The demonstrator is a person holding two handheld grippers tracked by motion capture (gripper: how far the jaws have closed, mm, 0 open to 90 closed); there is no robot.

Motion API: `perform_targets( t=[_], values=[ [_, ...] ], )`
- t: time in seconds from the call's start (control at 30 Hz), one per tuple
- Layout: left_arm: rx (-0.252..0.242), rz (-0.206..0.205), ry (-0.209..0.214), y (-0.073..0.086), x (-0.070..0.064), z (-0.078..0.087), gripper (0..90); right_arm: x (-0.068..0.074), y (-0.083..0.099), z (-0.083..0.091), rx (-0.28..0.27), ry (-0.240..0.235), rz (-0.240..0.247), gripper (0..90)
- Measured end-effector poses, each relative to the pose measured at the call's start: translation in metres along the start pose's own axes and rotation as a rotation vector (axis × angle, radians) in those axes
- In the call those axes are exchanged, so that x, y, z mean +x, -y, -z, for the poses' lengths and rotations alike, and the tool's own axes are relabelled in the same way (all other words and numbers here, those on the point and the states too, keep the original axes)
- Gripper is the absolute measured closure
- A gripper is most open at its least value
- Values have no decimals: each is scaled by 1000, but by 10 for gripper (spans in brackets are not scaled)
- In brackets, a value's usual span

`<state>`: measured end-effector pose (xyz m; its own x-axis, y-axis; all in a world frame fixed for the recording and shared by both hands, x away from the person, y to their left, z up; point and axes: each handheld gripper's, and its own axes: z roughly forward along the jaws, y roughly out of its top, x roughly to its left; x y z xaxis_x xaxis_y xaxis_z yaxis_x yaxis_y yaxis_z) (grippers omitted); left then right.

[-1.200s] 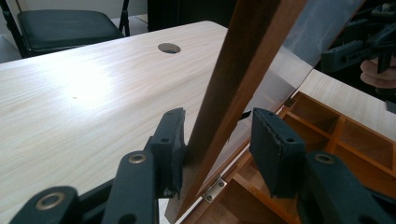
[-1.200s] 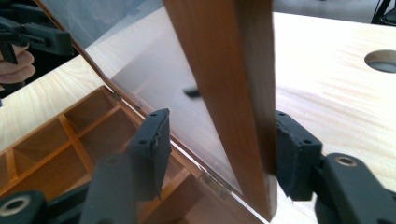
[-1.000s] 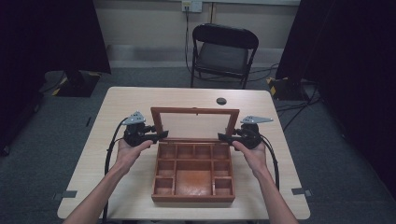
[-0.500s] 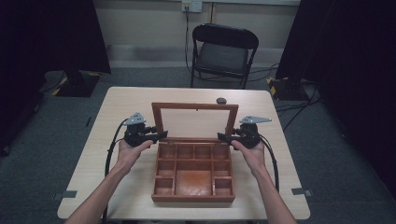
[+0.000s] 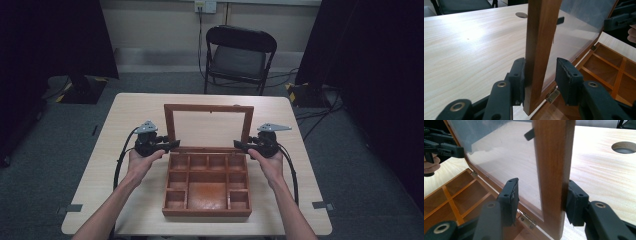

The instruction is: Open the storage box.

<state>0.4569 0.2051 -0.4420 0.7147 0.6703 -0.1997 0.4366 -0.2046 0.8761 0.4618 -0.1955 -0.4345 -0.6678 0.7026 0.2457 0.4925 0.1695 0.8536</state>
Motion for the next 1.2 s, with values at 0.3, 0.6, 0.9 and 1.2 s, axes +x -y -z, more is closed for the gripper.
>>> perform_targets(
  t=[0.3,0.6,0.9,1.2],
  values=[
    [8,8,-9,-1,4,-3,614,-2,0,-4,-10,12,-11,495],
    [-4,32,-9,0,7,-7,609,-4,1,-8,-17,26,-9,499],
    [-22,81,7,1,10,-10,600,-7,1,-12,-18,29,-15,486],
    [-26,112,6,2,13,-14,590,-8,1,-17,-17,36,-29,460]
  ],
)
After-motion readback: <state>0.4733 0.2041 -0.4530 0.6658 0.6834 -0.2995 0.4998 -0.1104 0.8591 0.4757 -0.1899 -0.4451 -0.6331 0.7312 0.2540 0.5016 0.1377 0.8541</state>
